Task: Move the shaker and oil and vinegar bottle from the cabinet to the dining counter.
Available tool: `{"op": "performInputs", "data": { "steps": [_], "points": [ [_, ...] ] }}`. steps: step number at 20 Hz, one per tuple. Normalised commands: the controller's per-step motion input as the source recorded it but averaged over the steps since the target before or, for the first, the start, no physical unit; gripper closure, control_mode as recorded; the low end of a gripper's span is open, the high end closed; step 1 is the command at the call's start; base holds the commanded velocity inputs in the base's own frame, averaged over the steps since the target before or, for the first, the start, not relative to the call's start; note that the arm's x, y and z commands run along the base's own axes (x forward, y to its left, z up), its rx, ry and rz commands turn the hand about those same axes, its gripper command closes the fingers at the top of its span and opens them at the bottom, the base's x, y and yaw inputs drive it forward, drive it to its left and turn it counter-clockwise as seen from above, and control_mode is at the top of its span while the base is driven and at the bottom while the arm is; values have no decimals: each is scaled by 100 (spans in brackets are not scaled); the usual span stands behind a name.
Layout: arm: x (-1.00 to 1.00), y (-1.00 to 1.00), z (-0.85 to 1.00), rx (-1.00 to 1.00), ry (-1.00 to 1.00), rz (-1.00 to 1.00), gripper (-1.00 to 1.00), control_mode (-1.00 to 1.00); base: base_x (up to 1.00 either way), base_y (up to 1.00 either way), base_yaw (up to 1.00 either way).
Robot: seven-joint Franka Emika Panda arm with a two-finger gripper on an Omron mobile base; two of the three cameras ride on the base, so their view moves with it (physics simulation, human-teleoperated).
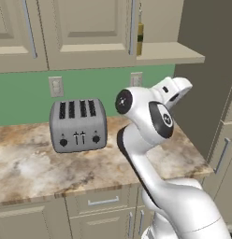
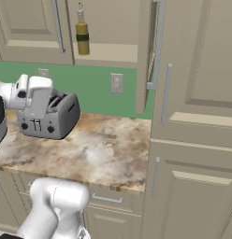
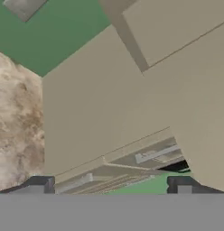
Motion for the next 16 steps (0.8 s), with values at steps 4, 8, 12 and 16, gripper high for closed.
{"op": "performInputs", "data": {
  "steps": [4,8,12,16],
  "points": [
    [35,55,12,19,-38,19,-100,-100,0,0,0],
    [47,40,21,20,-35,16,-100,-100,0,0,0],
    [52,35,27,19,-29,12,-100,-100,0,0,0],
    [43,19,37,18,-24,9,-100,-100,0,0,0]
  ]
}}
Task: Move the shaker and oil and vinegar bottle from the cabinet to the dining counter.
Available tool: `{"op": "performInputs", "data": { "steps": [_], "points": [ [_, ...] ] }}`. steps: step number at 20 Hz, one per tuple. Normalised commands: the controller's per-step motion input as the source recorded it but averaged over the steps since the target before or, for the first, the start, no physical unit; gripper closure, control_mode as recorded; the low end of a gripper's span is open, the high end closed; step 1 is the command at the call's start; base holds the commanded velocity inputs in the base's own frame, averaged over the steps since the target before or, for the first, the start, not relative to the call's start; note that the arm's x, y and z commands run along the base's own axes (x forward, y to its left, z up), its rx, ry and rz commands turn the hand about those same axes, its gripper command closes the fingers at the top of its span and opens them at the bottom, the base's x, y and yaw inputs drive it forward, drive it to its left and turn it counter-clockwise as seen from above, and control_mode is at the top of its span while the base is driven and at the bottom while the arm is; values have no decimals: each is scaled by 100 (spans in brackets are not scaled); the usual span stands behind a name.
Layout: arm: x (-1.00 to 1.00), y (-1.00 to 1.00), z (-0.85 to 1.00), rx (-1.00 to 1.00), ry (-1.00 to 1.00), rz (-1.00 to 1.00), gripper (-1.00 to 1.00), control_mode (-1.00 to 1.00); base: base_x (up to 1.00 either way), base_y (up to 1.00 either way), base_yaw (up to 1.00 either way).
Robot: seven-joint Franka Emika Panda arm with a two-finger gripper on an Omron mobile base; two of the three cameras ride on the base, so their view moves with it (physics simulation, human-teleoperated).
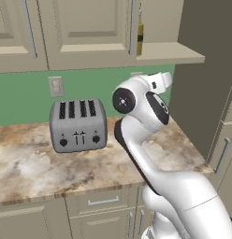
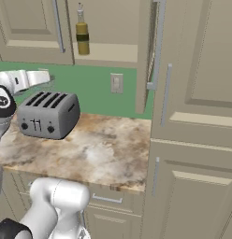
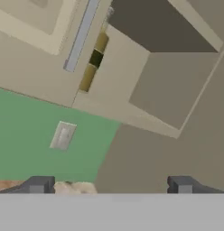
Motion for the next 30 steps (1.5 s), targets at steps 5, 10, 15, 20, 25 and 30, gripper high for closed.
{"op": "performInputs", "data": {
  "steps": [5,10,15,20,25,30],
  "points": [
    [36,1,40,12,-21,8,-100,-100,0,0,0],
    [24,5,41,6,-22,7,-100,-100,0,0,0],
    [30,17,36,7,-22,5,-100,-100,0,0,0],
    [47,2,22,6,-10,4,-100,-100,0,0,0],
    [56,0,26,6,-2,6,-100,-100,0,0,0],
    [51,5,33,5,0,8,-100,-100,0,0,0]
  ]
}}
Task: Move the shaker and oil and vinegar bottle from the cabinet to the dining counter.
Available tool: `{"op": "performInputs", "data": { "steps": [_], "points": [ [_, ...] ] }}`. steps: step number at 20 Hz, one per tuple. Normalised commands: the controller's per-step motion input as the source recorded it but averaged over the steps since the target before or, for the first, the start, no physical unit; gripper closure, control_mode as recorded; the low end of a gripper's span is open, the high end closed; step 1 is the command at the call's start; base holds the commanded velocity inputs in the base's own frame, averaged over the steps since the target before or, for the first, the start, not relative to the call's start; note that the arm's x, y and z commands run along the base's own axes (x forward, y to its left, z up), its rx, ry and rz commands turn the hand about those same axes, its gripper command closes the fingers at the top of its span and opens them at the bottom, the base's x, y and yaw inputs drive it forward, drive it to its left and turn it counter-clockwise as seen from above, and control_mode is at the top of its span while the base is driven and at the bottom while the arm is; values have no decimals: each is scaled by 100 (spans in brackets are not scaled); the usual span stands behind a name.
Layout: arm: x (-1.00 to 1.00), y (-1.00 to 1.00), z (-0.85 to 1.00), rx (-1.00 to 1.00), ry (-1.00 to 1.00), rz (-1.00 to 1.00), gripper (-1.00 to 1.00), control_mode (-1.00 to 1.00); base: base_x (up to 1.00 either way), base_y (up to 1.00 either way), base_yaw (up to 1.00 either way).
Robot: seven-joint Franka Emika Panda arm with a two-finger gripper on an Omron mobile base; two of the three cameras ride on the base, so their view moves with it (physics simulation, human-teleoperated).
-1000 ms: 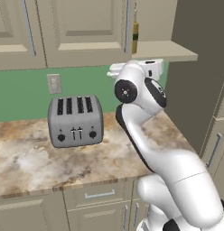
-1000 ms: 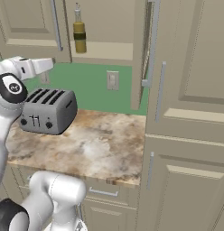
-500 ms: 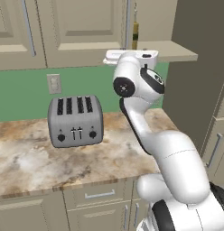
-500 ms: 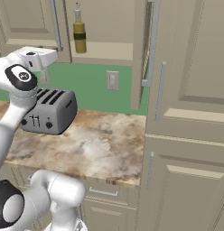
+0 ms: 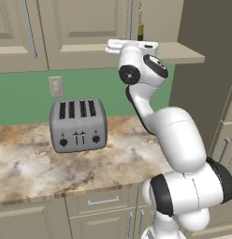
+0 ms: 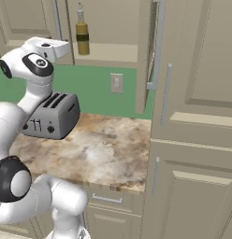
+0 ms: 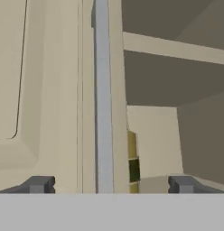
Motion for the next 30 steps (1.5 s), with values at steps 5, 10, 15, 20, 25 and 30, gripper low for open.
{"op": "performInputs", "data": {
  "steps": [5,10,15,20,25,30],
  "points": [
    [45,10,20,0,0,8,-100,-100,0,0,0],
    [43,2,2,0,0,6,-100,-100,0,0,0],
    [43,1,0,0,1,5,100,-100,0,0,0],
    [50,10,-3,0,10,5,100,-100,0,0,0],
    [12,1,-5,0,9,0,100,-100,0,0,0],
    [-12,5,-3,0,0,0,100,-100,0,0,0]
  ]
}}
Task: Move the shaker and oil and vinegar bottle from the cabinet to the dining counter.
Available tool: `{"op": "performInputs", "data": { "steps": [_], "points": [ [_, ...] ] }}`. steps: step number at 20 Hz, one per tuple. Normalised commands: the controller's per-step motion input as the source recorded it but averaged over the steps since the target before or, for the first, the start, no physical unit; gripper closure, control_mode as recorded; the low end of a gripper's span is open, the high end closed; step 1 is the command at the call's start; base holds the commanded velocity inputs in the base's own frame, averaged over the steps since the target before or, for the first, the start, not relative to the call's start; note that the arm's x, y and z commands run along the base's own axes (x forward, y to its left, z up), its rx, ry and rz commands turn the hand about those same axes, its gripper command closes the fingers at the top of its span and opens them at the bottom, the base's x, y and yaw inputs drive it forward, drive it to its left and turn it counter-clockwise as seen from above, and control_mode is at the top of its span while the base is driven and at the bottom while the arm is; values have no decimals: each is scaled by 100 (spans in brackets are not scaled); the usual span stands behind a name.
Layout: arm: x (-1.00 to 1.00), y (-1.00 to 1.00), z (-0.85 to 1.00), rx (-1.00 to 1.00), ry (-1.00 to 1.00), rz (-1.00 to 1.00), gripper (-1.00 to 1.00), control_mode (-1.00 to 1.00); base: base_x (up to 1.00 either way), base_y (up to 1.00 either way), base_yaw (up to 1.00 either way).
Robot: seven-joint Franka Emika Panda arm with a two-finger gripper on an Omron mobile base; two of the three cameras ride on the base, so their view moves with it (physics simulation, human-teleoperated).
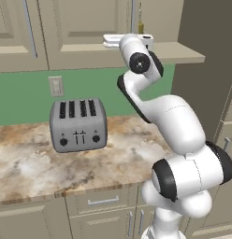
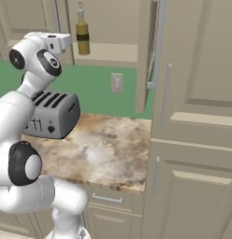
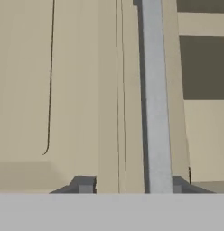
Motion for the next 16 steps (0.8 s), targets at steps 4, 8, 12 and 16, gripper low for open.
{"op": "performInputs", "data": {
  "steps": [4,8,12,16],
  "points": [
    [-48,19,0,-2,0,3,100,-100,0,0,0],
    [-73,34,2,-5,0,7,100,-100,0,0,0],
    [-78,52,11,-4,2,7,100,-100,0,0,0],
    [-76,73,10,-4,8,7,100,-100,0,0,0]
  ]
}}
